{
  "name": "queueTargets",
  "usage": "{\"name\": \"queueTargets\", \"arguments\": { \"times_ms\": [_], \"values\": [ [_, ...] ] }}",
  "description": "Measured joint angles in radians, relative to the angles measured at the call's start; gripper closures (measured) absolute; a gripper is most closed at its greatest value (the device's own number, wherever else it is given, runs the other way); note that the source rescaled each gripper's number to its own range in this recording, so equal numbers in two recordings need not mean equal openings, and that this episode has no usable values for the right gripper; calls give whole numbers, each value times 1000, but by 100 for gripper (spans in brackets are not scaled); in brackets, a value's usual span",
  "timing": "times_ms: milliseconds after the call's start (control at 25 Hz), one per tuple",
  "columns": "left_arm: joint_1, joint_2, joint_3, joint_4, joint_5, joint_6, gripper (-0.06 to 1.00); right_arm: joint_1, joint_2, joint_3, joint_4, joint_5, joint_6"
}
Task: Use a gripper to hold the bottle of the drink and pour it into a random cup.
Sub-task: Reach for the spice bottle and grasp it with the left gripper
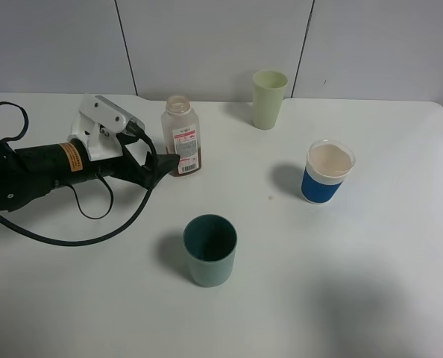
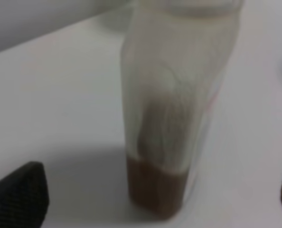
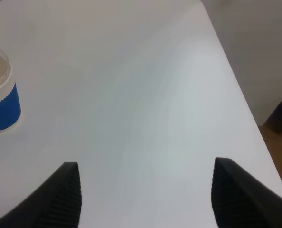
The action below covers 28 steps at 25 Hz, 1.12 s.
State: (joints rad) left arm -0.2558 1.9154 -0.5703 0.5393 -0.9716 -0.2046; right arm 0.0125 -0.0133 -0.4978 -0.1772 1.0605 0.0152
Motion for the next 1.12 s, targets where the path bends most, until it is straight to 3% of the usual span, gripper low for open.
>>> {"name": "queueTargets", "arguments": {
  "times_ms": [160,560,800,1120],
  "values": [
    [1,50,-61,53,-8,2,-5,0,0,0,0,0,0],
    [1,169,-199,83,-8,4,-4,0,0,0,0,0,0],
    [1,233,-235,131,-14,5,2,0,0,0,0,0,0],
    [-1,257,-251,139,-23,5,3,0,0,0,0,0,0]
  ]
}}
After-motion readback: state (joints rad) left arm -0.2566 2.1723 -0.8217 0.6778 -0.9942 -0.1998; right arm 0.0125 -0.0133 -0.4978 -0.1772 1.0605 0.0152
